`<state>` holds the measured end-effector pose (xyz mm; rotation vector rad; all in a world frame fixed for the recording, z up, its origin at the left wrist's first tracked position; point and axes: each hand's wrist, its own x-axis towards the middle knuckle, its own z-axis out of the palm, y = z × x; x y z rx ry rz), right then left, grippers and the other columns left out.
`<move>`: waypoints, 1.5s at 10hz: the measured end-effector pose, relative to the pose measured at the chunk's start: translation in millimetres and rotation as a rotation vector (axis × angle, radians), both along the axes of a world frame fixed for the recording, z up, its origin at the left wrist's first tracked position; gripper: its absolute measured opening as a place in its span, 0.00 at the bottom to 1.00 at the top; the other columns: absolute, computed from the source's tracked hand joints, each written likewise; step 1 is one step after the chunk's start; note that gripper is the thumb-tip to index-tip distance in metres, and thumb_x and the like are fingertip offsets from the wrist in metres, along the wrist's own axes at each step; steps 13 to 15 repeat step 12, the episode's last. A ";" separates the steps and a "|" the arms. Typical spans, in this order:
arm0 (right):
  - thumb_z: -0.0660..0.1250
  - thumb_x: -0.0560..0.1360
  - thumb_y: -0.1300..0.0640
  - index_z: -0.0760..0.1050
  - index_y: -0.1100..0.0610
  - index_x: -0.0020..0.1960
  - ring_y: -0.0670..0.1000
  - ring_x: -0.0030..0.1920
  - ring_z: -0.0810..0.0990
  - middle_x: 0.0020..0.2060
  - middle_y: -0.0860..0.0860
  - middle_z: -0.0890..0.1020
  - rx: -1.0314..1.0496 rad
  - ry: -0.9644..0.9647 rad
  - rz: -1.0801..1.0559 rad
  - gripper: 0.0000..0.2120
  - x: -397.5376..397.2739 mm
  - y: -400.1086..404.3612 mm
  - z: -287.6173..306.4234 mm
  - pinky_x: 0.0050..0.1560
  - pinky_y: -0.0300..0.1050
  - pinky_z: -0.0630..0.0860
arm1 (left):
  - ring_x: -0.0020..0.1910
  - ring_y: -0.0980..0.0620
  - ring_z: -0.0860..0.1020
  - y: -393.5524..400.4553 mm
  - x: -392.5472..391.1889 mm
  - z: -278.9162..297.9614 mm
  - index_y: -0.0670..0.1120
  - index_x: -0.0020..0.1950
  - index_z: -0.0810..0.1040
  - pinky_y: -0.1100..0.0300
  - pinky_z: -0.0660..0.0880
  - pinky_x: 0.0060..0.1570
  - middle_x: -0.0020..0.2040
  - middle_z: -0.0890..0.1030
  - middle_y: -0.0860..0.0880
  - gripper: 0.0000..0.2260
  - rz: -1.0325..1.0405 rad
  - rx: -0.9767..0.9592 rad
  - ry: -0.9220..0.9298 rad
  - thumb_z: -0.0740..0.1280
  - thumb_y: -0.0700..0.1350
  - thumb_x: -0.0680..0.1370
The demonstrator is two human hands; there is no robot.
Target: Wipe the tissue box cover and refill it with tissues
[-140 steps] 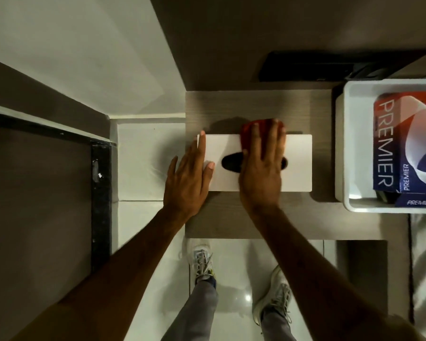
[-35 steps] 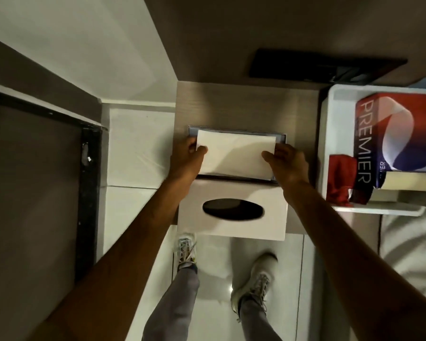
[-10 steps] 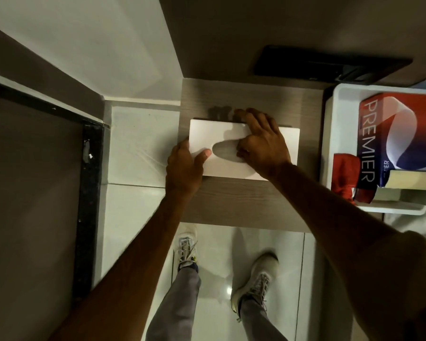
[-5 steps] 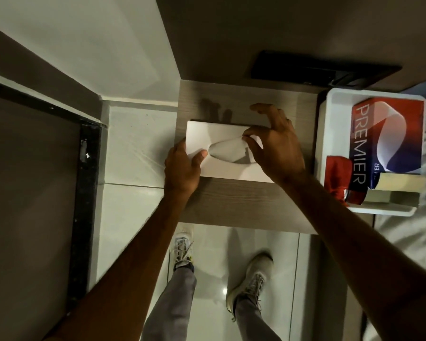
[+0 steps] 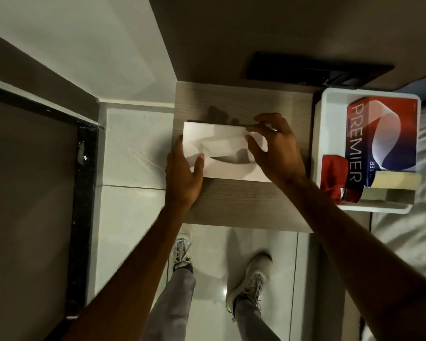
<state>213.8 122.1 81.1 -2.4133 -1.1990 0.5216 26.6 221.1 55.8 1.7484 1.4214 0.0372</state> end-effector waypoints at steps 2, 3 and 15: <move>0.69 0.79 0.50 0.80 0.56 0.63 0.54 0.65 0.77 0.66 0.54 0.77 0.011 0.029 -0.104 0.16 -14.2 -29.7 -2.1 0.61 0.47 0.78 | 0.80 0.41 0.65 -16.2 -10.3 2.6 0.44 0.84 0.56 0.45 0.71 0.74 0.81 0.63 0.40 0.33 -0.078 0.179 -0.011 0.67 0.49 0.83; 0.70 0.79 0.51 0.78 0.56 0.65 0.54 0.64 0.76 0.65 0.55 0.76 0.026 0.041 -0.195 0.17 -21.9 -42.0 -5.2 0.60 0.49 0.80 | 0.77 0.41 0.69 -20.8 -13.5 7.4 0.45 0.82 0.64 0.43 0.76 0.72 0.78 0.66 0.40 0.30 -0.147 0.388 0.000 0.68 0.48 0.82; 0.65 0.81 0.44 0.64 0.49 0.79 0.56 0.78 0.64 0.81 0.54 0.58 0.001 0.052 -0.341 0.29 -39.4 -75.6 -37.7 0.66 0.45 0.69 | 0.86 0.42 0.51 -35.2 -26.3 -16.1 0.44 0.85 0.51 0.42 0.58 0.83 0.86 0.49 0.42 0.30 -0.421 0.457 0.196 0.55 0.52 0.86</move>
